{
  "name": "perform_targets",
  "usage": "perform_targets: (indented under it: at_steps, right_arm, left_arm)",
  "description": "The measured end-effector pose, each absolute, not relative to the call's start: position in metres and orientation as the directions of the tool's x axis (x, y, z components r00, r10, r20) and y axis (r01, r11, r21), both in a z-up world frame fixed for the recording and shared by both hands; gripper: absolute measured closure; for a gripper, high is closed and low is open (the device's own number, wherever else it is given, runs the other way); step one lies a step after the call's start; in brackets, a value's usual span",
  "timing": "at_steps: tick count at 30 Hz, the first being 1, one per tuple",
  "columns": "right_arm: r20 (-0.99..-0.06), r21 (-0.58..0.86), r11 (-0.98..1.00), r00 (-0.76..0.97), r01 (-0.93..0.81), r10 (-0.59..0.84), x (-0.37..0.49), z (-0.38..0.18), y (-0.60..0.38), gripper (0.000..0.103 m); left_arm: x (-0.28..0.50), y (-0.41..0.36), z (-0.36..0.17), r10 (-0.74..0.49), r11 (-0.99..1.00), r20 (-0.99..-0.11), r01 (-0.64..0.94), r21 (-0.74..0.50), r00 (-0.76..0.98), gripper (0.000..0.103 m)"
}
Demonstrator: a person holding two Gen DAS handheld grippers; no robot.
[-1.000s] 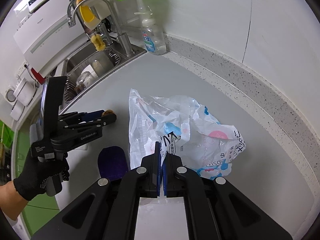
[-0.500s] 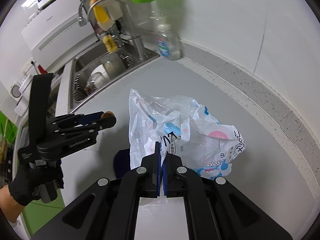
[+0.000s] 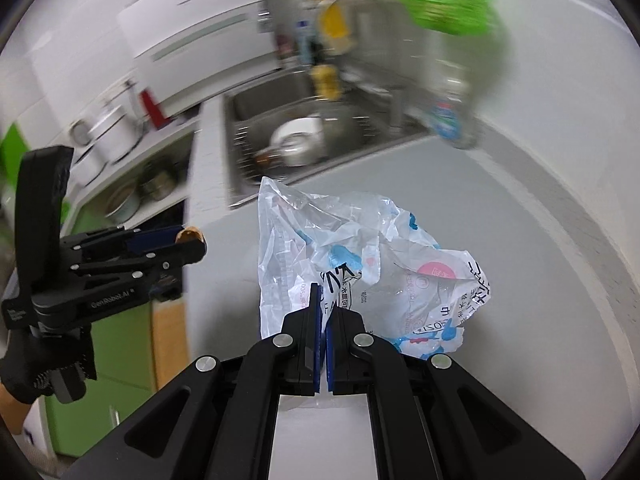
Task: Collect trash
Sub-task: 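Carry the walnut shell and plastic bag down over the pink bin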
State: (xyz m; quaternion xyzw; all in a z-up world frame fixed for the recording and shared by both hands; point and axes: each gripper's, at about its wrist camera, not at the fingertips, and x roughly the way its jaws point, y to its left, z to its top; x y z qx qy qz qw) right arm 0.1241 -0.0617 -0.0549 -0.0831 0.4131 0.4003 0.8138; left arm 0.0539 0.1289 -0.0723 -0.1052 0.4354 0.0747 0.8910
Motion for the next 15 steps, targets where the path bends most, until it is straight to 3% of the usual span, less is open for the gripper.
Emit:
perform_targets:
  at_steps: [8, 15]
  right_arm:
    - [-0.733, 0.201, 0.498, 0.207, -0.844, 0.648, 0.054, -0.054, 0.037, 0.102]
    - [-0.770, 0.213, 0.363, 0.073, -0.907, 0.634, 0.001, -0.088, 0.121, 0.102]
  left_arm:
    - [-0.049, 0.190, -0.067, 0.146, 0.921, -0.794, -0.373, -0.108, 0.590, 0.067]
    - [-0.131, 0.242, -0.102, 0.200, 0.849, -0.822, -0.514, -0.126, 0.533, 0.067]
